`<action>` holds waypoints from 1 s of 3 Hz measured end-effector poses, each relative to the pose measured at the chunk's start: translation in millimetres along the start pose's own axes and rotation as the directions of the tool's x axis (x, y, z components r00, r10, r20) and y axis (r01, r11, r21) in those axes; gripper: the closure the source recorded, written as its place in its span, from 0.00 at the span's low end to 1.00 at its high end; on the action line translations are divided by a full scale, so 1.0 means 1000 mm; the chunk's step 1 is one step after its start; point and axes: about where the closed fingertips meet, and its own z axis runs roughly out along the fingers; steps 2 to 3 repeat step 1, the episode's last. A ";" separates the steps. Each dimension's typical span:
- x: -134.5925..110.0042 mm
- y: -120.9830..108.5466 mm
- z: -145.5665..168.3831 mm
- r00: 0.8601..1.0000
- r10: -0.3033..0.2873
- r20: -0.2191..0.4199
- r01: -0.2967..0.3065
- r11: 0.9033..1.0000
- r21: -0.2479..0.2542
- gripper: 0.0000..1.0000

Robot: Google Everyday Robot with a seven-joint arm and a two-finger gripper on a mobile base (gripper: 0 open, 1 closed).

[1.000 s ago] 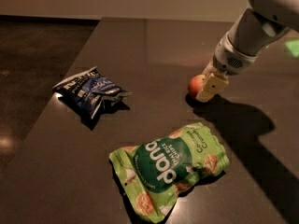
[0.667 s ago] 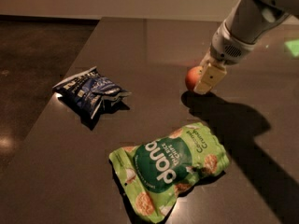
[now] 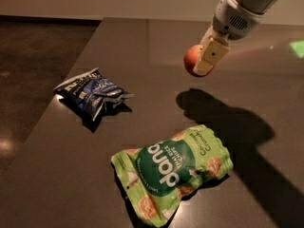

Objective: Pick apple

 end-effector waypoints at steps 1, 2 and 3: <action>0.000 0.000 0.000 1.000 0.000 0.000 0.000 1.000 0.000 1.00; 0.000 0.000 0.000 1.000 0.000 0.000 0.000 1.000 0.000 1.00; 0.000 0.000 0.000 1.000 0.000 0.000 0.000 1.000 0.000 1.00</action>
Offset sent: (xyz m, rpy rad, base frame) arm 0.0000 0.0000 0.0000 0.0000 0.0000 0.0000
